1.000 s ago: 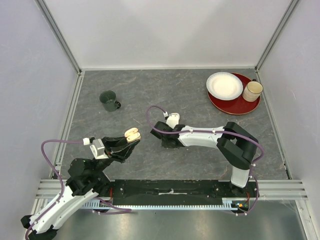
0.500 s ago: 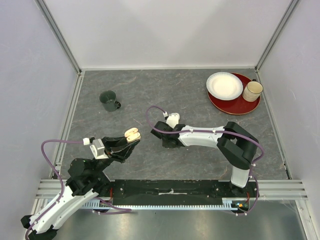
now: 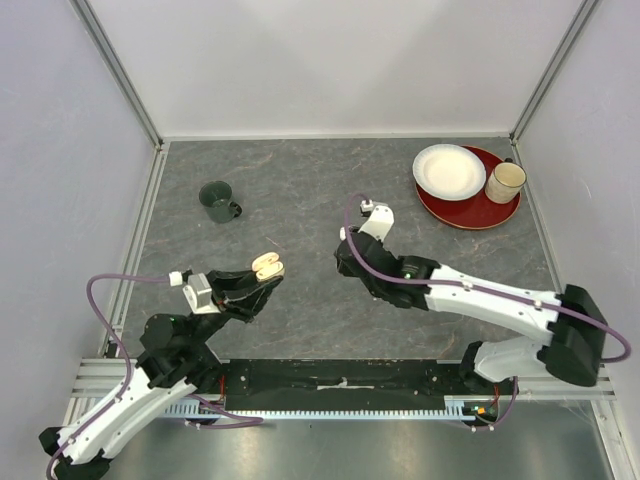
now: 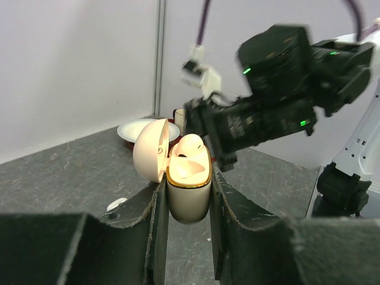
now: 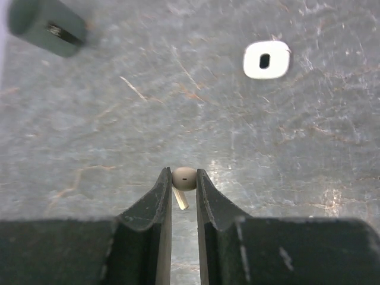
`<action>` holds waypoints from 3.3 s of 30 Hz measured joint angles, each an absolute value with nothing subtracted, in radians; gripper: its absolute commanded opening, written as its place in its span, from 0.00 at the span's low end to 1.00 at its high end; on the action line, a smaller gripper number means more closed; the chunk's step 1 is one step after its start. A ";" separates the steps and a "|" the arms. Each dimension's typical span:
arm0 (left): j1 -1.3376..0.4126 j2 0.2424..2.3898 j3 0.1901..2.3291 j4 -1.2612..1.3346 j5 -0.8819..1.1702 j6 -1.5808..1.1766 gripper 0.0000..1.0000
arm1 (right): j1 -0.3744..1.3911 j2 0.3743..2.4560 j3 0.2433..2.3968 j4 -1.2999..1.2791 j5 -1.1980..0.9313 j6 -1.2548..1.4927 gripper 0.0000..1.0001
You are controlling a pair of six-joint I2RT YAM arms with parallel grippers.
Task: Insert the wireless bluetooth earbuds into the charging case
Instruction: Pick up the earbud from the center of the board, then place the earbud in the charging case.
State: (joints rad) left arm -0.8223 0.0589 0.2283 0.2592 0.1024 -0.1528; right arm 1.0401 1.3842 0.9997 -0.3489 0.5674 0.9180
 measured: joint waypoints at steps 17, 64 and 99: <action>-0.822 0.265 0.210 0.471 0.089 -0.217 0.02 | 1.306 0.982 0.784 0.221 0.872 0.582 0.00; -0.822 0.445 0.193 0.693 0.265 -0.220 0.02 | 1.469 1.256 0.758 0.907 0.637 0.152 0.00; -0.822 0.443 0.193 0.704 0.262 -0.235 0.02 | 1.498 1.271 0.802 0.779 0.739 0.104 0.00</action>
State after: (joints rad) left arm -0.8223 0.4435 0.1932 0.7044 0.2623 -0.2348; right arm 1.4982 1.2709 0.8017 0.7788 0.7387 0.1043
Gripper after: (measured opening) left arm 0.351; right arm 0.225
